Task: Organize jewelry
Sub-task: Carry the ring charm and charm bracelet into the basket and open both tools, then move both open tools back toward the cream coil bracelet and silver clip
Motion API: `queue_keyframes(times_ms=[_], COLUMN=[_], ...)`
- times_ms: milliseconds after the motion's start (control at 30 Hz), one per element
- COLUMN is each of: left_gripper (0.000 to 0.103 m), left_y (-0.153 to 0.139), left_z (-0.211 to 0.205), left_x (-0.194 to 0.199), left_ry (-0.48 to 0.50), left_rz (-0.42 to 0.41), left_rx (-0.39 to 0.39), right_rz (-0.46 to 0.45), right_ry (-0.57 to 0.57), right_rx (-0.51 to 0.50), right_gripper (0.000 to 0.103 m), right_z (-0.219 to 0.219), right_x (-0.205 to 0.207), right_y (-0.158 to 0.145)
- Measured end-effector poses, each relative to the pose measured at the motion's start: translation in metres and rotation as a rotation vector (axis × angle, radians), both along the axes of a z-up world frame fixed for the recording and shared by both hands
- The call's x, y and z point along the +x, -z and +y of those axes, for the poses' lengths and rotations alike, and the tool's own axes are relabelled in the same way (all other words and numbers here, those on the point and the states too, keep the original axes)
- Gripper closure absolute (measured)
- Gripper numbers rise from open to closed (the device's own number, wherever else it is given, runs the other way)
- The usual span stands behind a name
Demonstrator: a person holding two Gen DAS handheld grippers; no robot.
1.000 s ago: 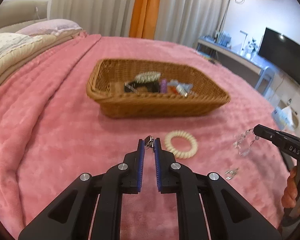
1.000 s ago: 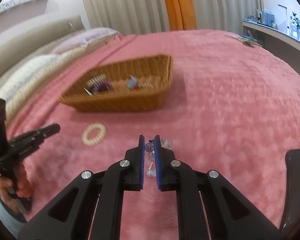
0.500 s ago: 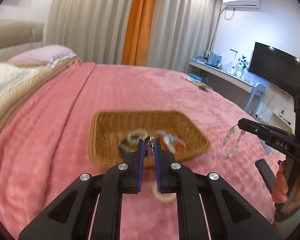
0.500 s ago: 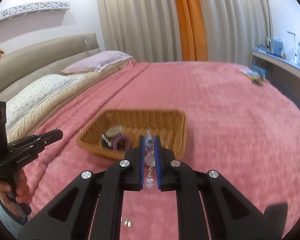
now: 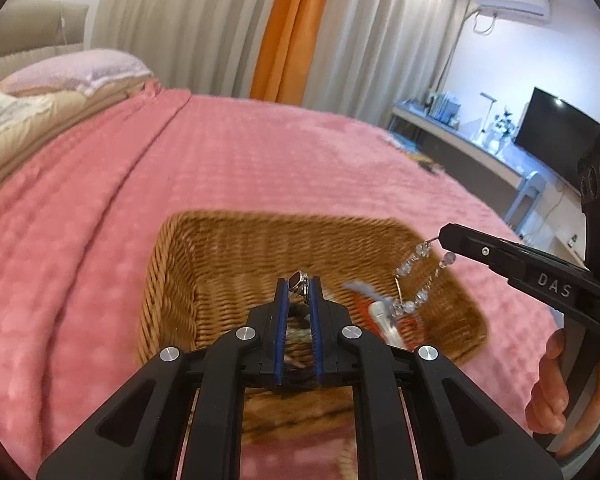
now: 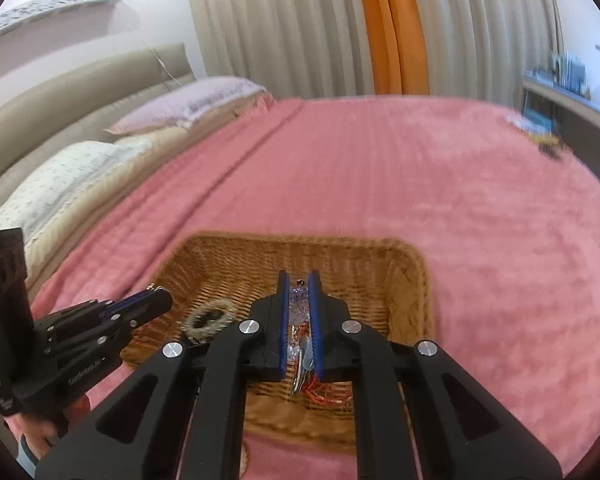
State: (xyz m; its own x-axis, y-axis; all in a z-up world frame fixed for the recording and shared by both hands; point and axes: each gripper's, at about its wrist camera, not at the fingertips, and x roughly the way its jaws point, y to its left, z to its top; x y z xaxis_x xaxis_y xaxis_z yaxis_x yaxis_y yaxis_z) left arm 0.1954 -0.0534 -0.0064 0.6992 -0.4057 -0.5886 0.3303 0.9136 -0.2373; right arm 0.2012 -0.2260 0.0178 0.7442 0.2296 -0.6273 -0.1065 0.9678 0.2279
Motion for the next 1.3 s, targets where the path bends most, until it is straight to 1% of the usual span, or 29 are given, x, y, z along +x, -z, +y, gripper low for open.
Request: queue_keyframes(times_ms=[133, 267, 300, 333, 367, 400, 433, 467, 500, 533, 600, 767, 867, 900, 1000, 1100, 1133, 1233, 1300], left_gripper=[0.092, 0.089, 0.077, 0.062, 0.057, 0.054, 0.054, 0.054, 0.052, 0.048, 0.043, 0.043, 0.043, 0.042, 0.041, 0.041, 0.041, 0.041, 0.041], left_y=[0.013, 0.02, 0.02, 0.019, 0.016, 0.013, 0.01, 0.007, 0.002, -0.001, -0.009, -0.026, -0.031, -0.031, -0.025, -0.011, -0.005, 0.014, 0.022], left_z=[0.006, 0.006, 0.005, 0.004, 0.004, 0.004, 0.003, 0.004, 0.005, 0.007, 0.01, 0.016, 0.02, 0.022, 0.026, 0.026, 0.025, 0.02, 0.017], left_x=[0.011, 0.014, 0.012, 0.012, 0.008, 0.005, 0.001, -0.002, -0.008, -0.012, -0.026, -0.065, -0.098, -0.11, -0.135, -0.154, -0.158, -0.161, -0.16], left_ry=[-0.003, 0.005, 0.014, 0.02, 0.024, 0.026, 0.031, 0.035, 0.038, 0.04, 0.04, 0.058, 0.106, 0.108, 0.09, 0.07, 0.064, 0.042, 0.035], left_rz=[0.025, 0.049, 0.05, 0.046, 0.026, 0.012, 0.001, -0.004, -0.011, -0.017, -0.035, -0.064, -0.068, -0.075, -0.078, -0.075, -0.068, -0.038, -0.029], left_rx=[0.002, -0.002, 0.002, 0.003, 0.008, 0.013, 0.02, 0.018, 0.009, 0.001, -0.018, -0.049, -0.08, -0.085, -0.08, -0.076, -0.069, -0.019, 0.001], right_rz=[0.056, 0.099, 0.109, 0.115, 0.126, 0.133, 0.131, 0.126, 0.116, 0.107, 0.084, 0.036, 0.001, -0.005, -0.003, 0.024, 0.039, 0.088, 0.103], right_ry=[0.01, 0.018, 0.023, 0.026, 0.026, 0.024, 0.023, 0.024, 0.027, 0.027, 0.026, 0.016, 0.005, -0.001, -0.009, -0.032, -0.031, -0.026, -0.021], right_rx=[0.009, 0.024, 0.035, 0.044, 0.049, 0.052, 0.056, 0.056, 0.053, 0.05, 0.044, 0.04, 0.021, 0.015, 0.007, 0.063, 0.075, 0.045, 0.036], right_gripper=[0.095, 0.095, 0.095, 0.095, 0.092, 0.09, 0.084, 0.075, 0.07, 0.061, 0.057, 0.057, 0.057, 0.057, 0.057, 0.057, 0.057, 0.057, 0.057], right_z=[-0.002, -0.006, -0.009, -0.01, -0.012, -0.013, -0.014, -0.016, -0.017, -0.018, -0.019, -0.02, -0.017, -0.015, -0.008, -0.005, -0.003, 0.003, 0.003], right_x=[0.012, 0.015, 0.015, 0.015, 0.014, 0.011, 0.006, 0.001, -0.007, -0.014, -0.033, -0.08, -0.112, -0.122, -0.15, -0.171, -0.177, -0.183, -0.189], right_y=[0.024, 0.037, 0.039, 0.039, 0.039, 0.039, 0.037, 0.036, 0.033, 0.03, 0.02, -0.002, -0.01, -0.01, 0.0, 0.018, 0.026, 0.043, 0.05])
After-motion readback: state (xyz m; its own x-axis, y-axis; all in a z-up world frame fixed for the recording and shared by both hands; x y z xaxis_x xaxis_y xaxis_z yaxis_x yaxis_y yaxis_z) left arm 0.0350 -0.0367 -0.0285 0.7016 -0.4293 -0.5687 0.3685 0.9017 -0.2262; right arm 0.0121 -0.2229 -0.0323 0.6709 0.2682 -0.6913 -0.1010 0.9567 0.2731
